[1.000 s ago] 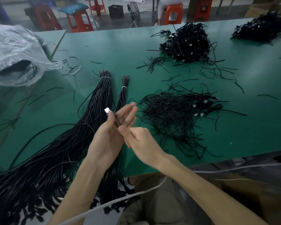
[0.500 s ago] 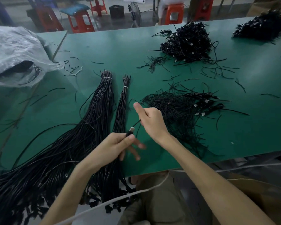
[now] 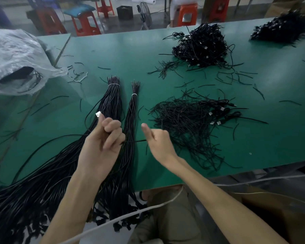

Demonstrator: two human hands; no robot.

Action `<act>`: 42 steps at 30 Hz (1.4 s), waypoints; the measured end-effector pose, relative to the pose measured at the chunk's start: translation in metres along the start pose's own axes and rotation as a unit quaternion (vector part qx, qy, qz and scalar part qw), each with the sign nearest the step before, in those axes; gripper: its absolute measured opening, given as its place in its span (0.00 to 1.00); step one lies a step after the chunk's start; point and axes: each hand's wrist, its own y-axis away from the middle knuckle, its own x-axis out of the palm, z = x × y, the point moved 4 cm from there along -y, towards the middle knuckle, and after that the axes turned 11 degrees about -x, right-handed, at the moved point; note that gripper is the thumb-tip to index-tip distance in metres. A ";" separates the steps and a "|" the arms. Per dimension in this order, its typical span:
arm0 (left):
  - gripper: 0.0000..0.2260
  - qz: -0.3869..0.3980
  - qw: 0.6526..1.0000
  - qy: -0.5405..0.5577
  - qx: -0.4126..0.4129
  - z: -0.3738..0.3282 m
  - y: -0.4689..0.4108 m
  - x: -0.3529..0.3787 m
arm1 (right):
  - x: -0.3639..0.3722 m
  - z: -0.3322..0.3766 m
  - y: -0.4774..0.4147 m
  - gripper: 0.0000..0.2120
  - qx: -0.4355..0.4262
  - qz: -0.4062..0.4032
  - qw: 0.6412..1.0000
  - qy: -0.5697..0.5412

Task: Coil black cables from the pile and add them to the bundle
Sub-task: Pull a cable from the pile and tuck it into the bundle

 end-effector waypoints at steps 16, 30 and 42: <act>0.21 -0.191 0.875 -0.439 0.070 0.031 0.007 0.008 | -0.012 0.069 -0.008 0.25 -0.154 -0.087 0.972 0.153; 0.13 -0.092 0.993 0.031 0.060 0.017 -0.005 0.012 | 0.004 0.046 0.022 0.30 -0.106 0.030 0.985 0.133; 0.13 -0.123 0.984 -0.115 0.058 0.035 -0.005 0.014 | 0.003 0.041 0.020 0.12 0.008 0.081 0.994 -0.075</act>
